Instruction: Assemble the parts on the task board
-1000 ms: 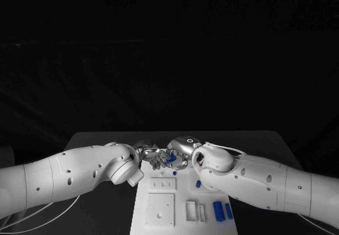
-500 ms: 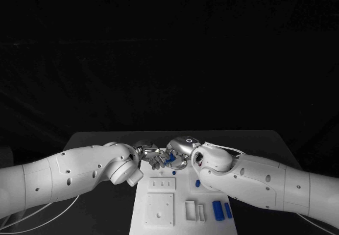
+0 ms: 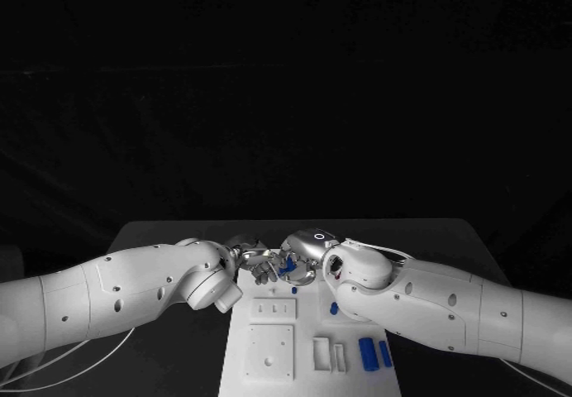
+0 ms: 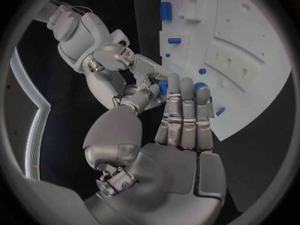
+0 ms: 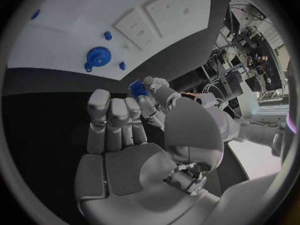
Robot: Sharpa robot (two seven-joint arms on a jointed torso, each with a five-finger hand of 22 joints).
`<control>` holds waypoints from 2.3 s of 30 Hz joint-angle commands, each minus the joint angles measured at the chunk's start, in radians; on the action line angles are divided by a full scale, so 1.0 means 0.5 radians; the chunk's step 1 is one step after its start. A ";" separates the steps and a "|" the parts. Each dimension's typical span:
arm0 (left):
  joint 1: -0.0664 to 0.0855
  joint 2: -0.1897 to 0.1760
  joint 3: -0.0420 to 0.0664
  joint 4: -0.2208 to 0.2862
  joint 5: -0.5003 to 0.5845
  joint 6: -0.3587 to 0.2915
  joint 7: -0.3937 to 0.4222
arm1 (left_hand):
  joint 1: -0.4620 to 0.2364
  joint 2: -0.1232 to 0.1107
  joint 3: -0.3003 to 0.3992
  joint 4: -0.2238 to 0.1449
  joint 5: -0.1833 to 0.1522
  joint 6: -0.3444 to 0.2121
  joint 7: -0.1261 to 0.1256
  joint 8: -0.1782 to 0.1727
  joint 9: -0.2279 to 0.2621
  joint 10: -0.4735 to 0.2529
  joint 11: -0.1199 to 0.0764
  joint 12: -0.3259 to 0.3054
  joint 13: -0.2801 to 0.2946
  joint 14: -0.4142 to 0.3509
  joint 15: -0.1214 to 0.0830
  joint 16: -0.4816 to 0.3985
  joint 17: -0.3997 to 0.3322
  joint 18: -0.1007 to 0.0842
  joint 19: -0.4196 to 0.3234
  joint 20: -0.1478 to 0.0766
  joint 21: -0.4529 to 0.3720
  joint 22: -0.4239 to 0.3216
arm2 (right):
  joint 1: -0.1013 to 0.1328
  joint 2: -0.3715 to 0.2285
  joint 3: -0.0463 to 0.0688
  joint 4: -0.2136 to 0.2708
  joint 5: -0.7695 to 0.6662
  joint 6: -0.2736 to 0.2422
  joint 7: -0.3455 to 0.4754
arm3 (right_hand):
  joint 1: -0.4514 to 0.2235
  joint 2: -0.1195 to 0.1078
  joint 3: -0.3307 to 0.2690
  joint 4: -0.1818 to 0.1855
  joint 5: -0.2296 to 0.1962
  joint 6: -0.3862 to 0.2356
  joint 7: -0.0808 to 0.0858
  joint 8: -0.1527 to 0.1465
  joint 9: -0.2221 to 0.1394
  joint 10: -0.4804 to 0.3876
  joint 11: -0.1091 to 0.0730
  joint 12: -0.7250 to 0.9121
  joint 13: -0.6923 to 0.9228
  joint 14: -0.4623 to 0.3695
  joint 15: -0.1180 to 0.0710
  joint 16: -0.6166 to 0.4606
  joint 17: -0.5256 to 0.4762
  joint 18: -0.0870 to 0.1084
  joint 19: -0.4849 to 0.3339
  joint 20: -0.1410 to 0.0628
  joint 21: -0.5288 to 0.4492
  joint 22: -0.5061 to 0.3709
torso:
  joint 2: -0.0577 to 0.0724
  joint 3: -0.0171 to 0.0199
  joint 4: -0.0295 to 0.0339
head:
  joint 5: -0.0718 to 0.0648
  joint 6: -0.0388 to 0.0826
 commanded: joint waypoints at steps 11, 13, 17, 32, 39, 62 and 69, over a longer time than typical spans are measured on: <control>0.000 0.006 0.001 0.001 -0.068 -0.098 -0.043 | -0.021 -0.037 -0.033 -0.010 0.257 0.168 -0.130 0.049 0.142 0.061 -0.058 0.136 0.153 0.052 -0.061 0.158 0.084 -0.002 -0.017 -0.084 0.087 0.024 | -0.001 0.010 0.001 -0.031 0.062 -0.029 0.044 | -0.073 -0.126 0.032 0.069 0.018 0.032 0.095 -0.040 -0.020 -0.090 0.019 -0.077 -0.052 -0.008 0.003 -0.037 -0.011 0.095 -0.017 -0.005 -0.022 0.013 | -0.001 0.0010 0.002 | 0.001 -0.004; 0.000 0.006 0.000 0.000 -0.073 -0.101 -0.047 | -0.024 -0.041 -0.030 -0.010 0.274 0.173 -0.133 0.045 0.177 0.048 -0.064 0.171 0.203 0.045 -0.069 0.189 0.097 -0.008 -0.025 -0.097 0.108 0.026 | -0.003 0.011 0.001 -0.037 0.074 -0.039 0.053 | -0.078 -0.149 0.040 0.087 0.014 0.017 0.100 -0.051 -0.025 -0.099 0.024 -0.083 -0.055 -0.009 0.007 -0.044 -0.013 0.095 -0.018 -0.006 -0.029 0.011 | -0.001 0.0018 0.001 | 0.001 -0.003; -0.001 0.006 0.000 -0.002 -0.106 -0.115 -0.058 | -0.031 -0.046 -0.027 -0.009 0.297 0.182 -0.138 0.035 0.219 0.033 -0.072 0.211 0.265 0.044 -0.078 0.222 0.106 -0.014 -0.026 -0.114 0.136 0.025 | -0.005 0.005 0.000 -0.048 0.107 -0.066 0.077 | -0.096 -0.206 0.047 0.122 0.004 -0.047 0.121 -0.090 -0.039 -0.134 0.044 -0.107 -0.064 -0.032 0.024 -0.068 -0.020 0.095 -0.040 -0.004 -0.055 0.003 | -0.001 0.0023 0.000 | 0.003 -0.005; -0.021 0.019 -0.007 -0.034 -0.357 -0.157 -0.122 | -0.031 -0.056 -0.020 -0.011 0.325 0.196 -0.143 0.020 0.261 0.020 -0.078 0.243 0.322 0.044 -0.087 0.250 0.107 -0.020 -0.028 -0.129 0.161 0.018 | -0.005 -0.186 0.000 0.007 0.224 -0.225 0.168 | -0.182 -0.266 -0.201 0.075 0.135 -0.352 0.242 -0.238 -0.094 -0.334 0.162 -0.156 -0.122 -0.214 0.141 -0.169 -0.049 0.095 -0.229 0.067 -0.209 -0.020 | -0.002 0.0031 0.000 | 0.017 -0.013; -0.049 0.027 -0.008 -0.058 -0.474 -0.214 -0.176 | -0.030 -0.062 -0.018 -0.010 0.330 0.203 -0.145 0.016 0.274 0.020 -0.082 0.252 0.338 0.049 -0.091 0.258 0.106 -0.020 -0.024 -0.134 0.171 0.016 | -0.005 -0.343 0.010 0.016 0.378 -0.390 0.213 | -0.154 -0.258 -0.182 0.105 0.193 -0.334 0.236 -0.222 -0.088 -0.332 0.157 -0.141 -0.143 -0.210 0.136 -0.168 -0.056 0.095 -0.221 0.069 -0.218 -0.020 | -0.004 0.0050 -0.003 | 0.031 -0.027; -0.236 0.069 -0.009 -0.092 -0.518 -0.472 -0.212 | -0.038 -0.109 -0.007 -0.007 0.456 0.267 -0.165 -0.026 0.327 0.074 -0.120 0.326 0.437 0.113 -0.136 0.337 0.116 -0.023 0.044 -0.166 0.210 -0.007 | 0.041 -0.420 0.075 -0.227 0.766 -0.501 0.204 | -0.098 -0.257 -0.092 0.195 0.057 -0.294 0.222 -0.191 -0.080 -0.327 0.143 -0.118 -0.198 -0.203 0.122 -0.171 -0.074 0.095 -0.209 0.072 -0.236 -0.012 | -0.036 0.0433 0.005 | 0.063 -0.128; -0.270 0.105 -0.009 -0.122 -0.566 -0.441 -0.242 | -0.042 -0.113 -0.008 -0.007 0.462 0.283 -0.171 -0.039 0.343 0.080 -0.129 0.356 0.470 0.122 -0.147 0.369 0.126 -0.025 0.066 -0.176 0.214 -0.001 | 0.084 -0.387 0.076 -0.289 0.771 -0.483 0.202 | -0.098 -0.257 -0.097 0.197 0.072 -0.294 0.221 -0.190 -0.080 -0.330 0.143 -0.114 -0.204 -0.204 0.122 -0.171 -0.076 0.095 -0.210 0.073 -0.237 -0.009 | -0.040 0.0474 0.003 | 0.057 -0.150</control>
